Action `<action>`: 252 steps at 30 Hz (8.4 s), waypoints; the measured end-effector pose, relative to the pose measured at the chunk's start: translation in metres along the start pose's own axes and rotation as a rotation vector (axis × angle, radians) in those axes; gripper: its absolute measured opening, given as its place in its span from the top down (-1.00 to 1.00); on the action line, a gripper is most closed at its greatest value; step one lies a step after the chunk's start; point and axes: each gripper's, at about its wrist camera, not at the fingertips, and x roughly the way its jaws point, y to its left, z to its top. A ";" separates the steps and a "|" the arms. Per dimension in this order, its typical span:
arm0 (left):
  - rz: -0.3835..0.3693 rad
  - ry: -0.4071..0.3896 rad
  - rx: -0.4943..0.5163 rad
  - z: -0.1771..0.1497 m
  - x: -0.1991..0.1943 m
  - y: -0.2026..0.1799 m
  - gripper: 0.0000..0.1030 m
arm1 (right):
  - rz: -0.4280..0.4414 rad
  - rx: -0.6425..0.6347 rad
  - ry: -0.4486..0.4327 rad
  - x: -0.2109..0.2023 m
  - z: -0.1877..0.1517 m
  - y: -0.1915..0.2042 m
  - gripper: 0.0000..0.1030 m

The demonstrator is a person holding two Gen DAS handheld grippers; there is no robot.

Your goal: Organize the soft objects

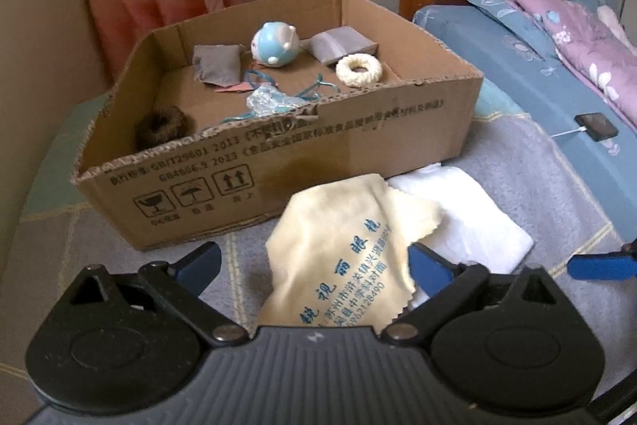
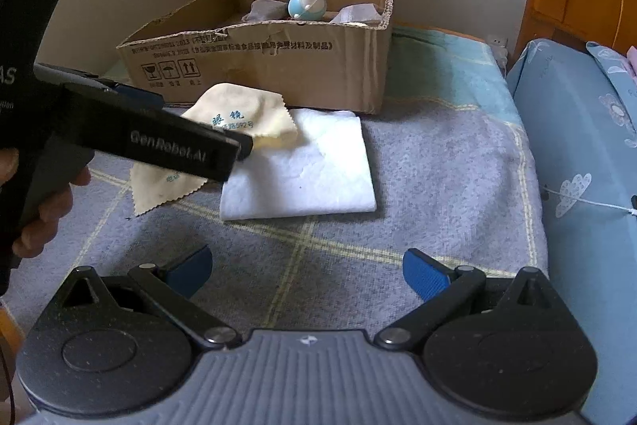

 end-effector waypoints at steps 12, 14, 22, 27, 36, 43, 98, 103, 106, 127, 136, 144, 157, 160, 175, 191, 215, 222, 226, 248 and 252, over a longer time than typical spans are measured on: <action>-0.069 0.008 -0.065 -0.011 -0.010 0.006 0.69 | 0.002 0.003 0.002 -0.003 0.000 0.002 -1.00; -0.057 0.006 -0.077 -0.013 -0.014 0.011 0.79 | 0.002 0.003 0.002 -0.003 -0.001 0.002 -1.00; 0.011 -0.001 -0.113 -0.022 -0.031 0.036 0.79 | -0.036 -0.020 0.005 -0.005 -0.001 0.009 -1.00; 0.029 0.013 -0.130 -0.030 -0.029 0.041 0.69 | -0.050 -0.036 0.019 0.001 -0.002 0.010 -1.00; 0.033 0.005 -0.121 -0.034 -0.028 0.038 -0.24 | -0.055 -0.093 0.030 0.014 0.008 0.012 -1.00; 0.025 0.036 -0.144 -0.037 -0.022 0.045 -0.32 | -0.046 -0.124 0.030 0.029 0.025 0.009 -1.00; 0.017 0.001 -0.144 -0.030 -0.017 0.048 0.49 | -0.071 -0.159 -0.003 0.049 0.067 0.024 0.10; -0.004 -0.004 -0.111 -0.030 -0.026 0.046 0.53 | -0.031 -0.123 -0.017 0.031 0.068 0.015 0.34; -0.017 -0.009 -0.087 -0.028 -0.034 0.047 0.53 | -0.019 -0.122 -0.024 0.020 0.066 0.013 0.34; -0.027 -0.002 -0.059 -0.041 -0.027 0.044 0.41 | -0.012 -0.128 -0.066 -0.014 0.057 0.020 0.33; -0.015 -0.027 -0.072 -0.033 -0.014 0.040 0.52 | -0.009 -0.120 -0.061 -0.014 0.055 0.020 0.33; -0.020 -0.036 -0.042 -0.029 -0.028 0.043 0.85 | -0.003 -0.122 -0.065 -0.016 0.052 0.019 0.32; -0.050 -0.160 0.064 0.022 -0.105 0.052 0.85 | 0.003 -0.131 -0.103 -0.031 0.052 0.014 0.32; -0.032 -0.212 0.075 0.045 -0.108 0.053 0.85 | 0.010 -0.135 -0.116 -0.036 0.052 0.015 0.32; 0.120 -0.149 0.021 0.078 -0.016 0.052 0.28 | -0.009 -0.132 -0.126 -0.046 0.052 0.011 0.32; 0.112 -0.180 -0.013 0.025 -0.094 0.061 -0.88 | -0.020 -0.183 -0.176 -0.056 0.090 0.023 0.32; 0.190 -0.249 -0.112 -0.017 -0.122 0.082 -0.99 | -0.090 -0.173 -0.062 0.049 0.202 0.028 0.23; 0.192 -0.256 -0.111 -0.017 -0.129 0.078 -0.99 | -0.138 -0.112 -0.124 0.046 0.209 0.024 -1.00; 0.207 -0.255 -0.118 -0.016 -0.132 0.076 -0.99 | -0.165 -0.116 -0.083 0.036 0.203 0.027 -1.00; 0.301 -0.167 -0.189 -0.002 -0.162 0.055 -0.99 | -0.238 0.066 -0.084 -0.091 0.098 0.058 -1.00; 0.298 -0.164 -0.185 -0.004 -0.165 0.052 -0.99 | -0.235 0.088 -0.102 -0.099 0.091 0.059 -1.00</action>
